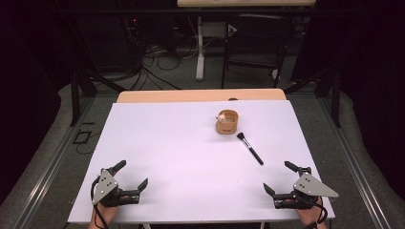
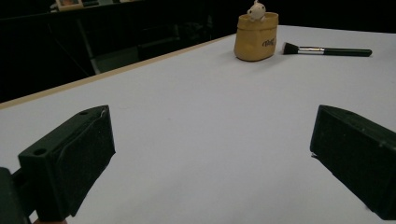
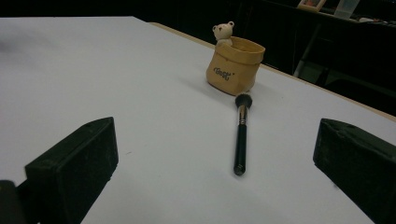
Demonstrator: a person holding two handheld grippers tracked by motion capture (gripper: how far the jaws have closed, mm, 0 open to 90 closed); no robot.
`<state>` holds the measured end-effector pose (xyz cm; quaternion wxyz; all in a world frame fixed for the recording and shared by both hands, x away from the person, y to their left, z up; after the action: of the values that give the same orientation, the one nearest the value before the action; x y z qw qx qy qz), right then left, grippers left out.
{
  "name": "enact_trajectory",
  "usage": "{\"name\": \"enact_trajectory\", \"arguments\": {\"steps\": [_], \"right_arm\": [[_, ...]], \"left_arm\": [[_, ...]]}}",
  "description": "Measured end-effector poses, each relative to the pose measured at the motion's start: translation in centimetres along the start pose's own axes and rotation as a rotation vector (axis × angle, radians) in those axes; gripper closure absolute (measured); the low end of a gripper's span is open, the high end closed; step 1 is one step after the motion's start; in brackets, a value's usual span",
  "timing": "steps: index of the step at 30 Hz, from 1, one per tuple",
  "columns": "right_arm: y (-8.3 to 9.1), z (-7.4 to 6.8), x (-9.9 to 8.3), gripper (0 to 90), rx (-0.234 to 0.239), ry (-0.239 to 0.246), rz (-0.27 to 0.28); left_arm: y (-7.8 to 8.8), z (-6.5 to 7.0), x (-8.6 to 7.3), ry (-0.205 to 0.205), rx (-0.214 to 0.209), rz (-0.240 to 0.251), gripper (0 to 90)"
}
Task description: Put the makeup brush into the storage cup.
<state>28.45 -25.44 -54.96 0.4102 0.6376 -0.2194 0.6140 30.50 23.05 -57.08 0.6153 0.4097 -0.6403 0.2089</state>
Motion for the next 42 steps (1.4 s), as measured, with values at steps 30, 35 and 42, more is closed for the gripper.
{"name": "enact_trajectory", "arguments": {"steps": [30,35,42], "right_arm": [[-2.2,0.1,0.1,0.0,0.025,0.011,-0.027],[-2.9,0.4,0.2,0.0,0.028,0.008,-0.028],[-3.7,0.9,0.2,0.0,0.032,0.001,-0.039]], "left_arm": [[-0.1,0.0,0.1,-0.007,-0.019,0.002,0.0],[-0.1,0.0,0.1,-0.009,-0.024,0.001,0.0],[-0.1,0.1,0.0,-0.009,-0.028,-0.001,0.0]]}}
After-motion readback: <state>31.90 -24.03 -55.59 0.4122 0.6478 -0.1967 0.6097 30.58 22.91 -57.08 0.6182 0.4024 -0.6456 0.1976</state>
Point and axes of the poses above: each handheld gripper's, and its own axes: y roughly backward along the jaws, x roughly out of its top, z roughly to its right, the point moved 6 cm from there along -y, roughly forward along the jaws, and after that the axes turned 4 degrees about -y, right-handed, at the moved point
